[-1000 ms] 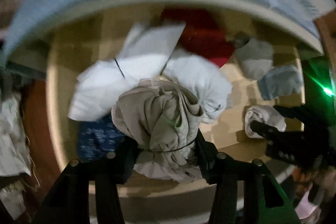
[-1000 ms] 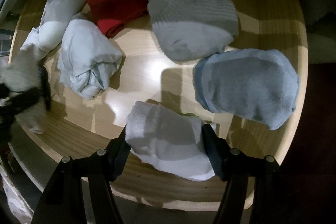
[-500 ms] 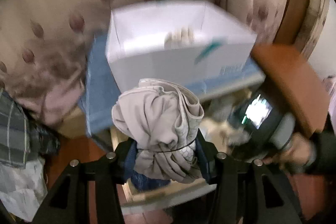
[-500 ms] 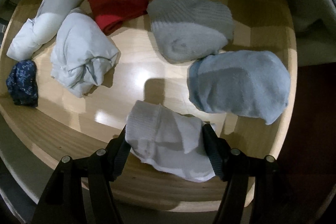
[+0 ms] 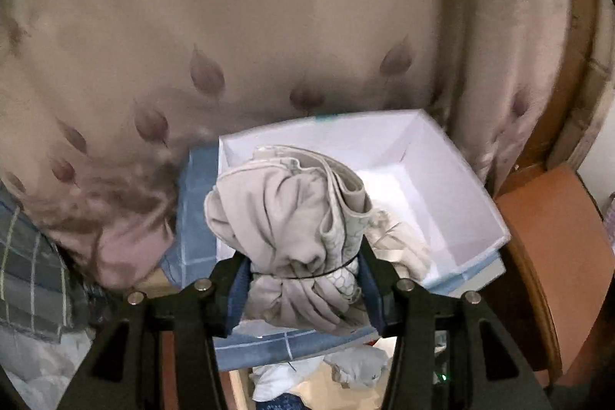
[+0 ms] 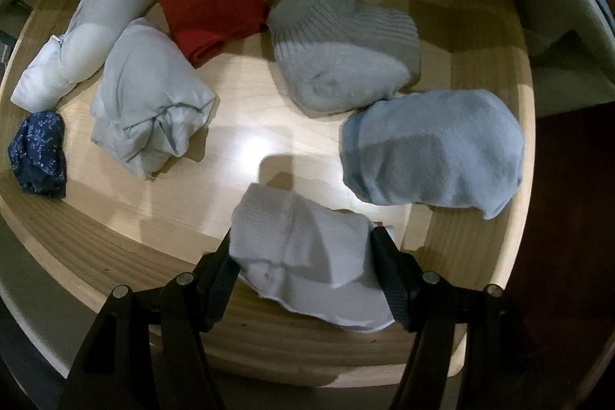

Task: Take underwear out of drawer
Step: 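Carry the beige rolled underwear into the white box and open left tool, then move the left tool back over the open drawer, then carry the white sock into the white box and open right tool, then return the right tool to the drawer above the light blue striped sock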

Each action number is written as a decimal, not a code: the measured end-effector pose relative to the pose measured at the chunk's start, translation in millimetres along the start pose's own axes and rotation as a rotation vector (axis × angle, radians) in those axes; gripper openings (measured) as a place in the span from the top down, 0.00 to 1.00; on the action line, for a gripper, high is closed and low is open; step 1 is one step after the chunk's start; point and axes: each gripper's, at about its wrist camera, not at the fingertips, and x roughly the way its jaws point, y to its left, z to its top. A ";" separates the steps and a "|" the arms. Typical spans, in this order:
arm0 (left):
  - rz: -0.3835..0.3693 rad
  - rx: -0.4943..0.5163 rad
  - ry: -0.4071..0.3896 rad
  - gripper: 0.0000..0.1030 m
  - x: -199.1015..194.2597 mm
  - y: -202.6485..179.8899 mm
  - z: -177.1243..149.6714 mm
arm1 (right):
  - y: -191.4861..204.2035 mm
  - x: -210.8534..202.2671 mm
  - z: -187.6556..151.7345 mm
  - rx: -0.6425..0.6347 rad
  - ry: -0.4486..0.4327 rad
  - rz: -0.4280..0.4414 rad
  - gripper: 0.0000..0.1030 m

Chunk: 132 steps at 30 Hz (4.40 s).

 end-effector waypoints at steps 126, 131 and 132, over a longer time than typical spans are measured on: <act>0.230 -0.328 0.297 0.36 66.9 49.7 -288.1 | -27.8 -56.4 25.1 -0.827 -0.063 -0.253 0.24; 0.259 -0.317 0.301 0.36 65.4 56.5 -288.0 | -23.0 -45.2 9.2 -0.957 -0.070 -0.310 0.20; 0.263 -0.319 0.305 0.36 66.5 57.7 -288.2 | -22.3 -43.1 6.0 -0.979 -0.065 -0.324 0.20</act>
